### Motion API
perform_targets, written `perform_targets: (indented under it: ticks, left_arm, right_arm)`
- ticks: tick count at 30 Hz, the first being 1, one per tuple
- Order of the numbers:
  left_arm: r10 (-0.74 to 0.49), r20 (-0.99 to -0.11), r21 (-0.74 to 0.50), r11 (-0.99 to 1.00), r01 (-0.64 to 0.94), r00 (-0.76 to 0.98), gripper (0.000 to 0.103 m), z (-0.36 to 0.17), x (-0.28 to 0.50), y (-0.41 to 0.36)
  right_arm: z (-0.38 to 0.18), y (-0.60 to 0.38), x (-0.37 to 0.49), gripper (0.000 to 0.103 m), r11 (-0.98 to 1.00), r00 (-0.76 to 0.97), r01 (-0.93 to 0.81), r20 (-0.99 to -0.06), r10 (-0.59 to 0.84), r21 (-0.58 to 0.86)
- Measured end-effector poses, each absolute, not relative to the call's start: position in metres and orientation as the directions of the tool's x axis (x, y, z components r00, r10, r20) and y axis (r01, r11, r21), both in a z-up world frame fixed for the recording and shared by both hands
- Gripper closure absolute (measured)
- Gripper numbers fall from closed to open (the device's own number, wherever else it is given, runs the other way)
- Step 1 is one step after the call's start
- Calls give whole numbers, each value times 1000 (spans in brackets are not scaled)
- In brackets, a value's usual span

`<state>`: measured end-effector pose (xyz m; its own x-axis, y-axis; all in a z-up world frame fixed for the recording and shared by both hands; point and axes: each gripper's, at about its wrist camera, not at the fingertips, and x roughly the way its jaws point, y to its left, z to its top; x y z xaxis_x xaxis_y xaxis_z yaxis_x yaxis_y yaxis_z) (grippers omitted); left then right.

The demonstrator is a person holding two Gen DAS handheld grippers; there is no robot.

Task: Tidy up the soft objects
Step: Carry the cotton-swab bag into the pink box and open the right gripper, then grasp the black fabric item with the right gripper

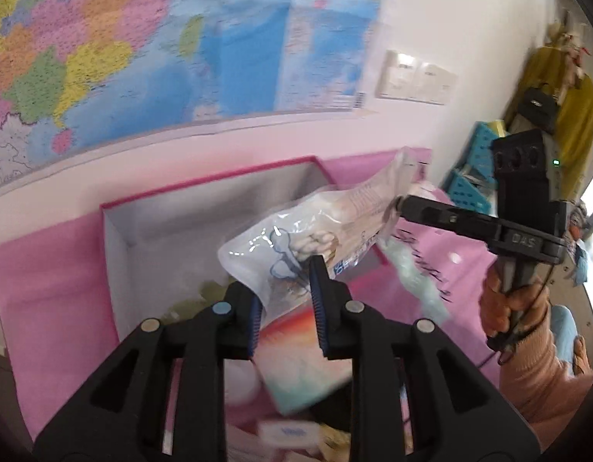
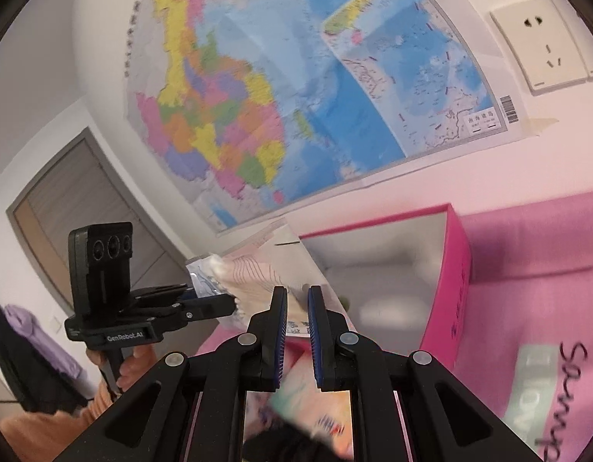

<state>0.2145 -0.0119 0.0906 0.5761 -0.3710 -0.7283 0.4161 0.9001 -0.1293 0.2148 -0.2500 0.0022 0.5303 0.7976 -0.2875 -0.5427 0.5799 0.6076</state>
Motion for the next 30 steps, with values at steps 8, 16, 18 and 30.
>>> perform_targets:
  ticks: [8,16,18,30]
  left_arm:
    - [-222,-824,-62,950,307,521,74,45,295,2]
    - [-130,-836,-30,981,192,533,74,16,308,34]
    - [-145,-816,-44,981,189,559,74,24,295,40]
    - [-356,-611,-187,933,308,707,52,82,158,53]
  right_arm:
    - [-14,-225,286,92,628,546,-457,-359,757,630]
    - [-35,-206,308,67,704,563,-392,-451,692,592]
    - [-33,-205,302,65,712,563,-407,-456,689,573]
    - [8,-216,219,37,642,533,-573,-364,764,509]
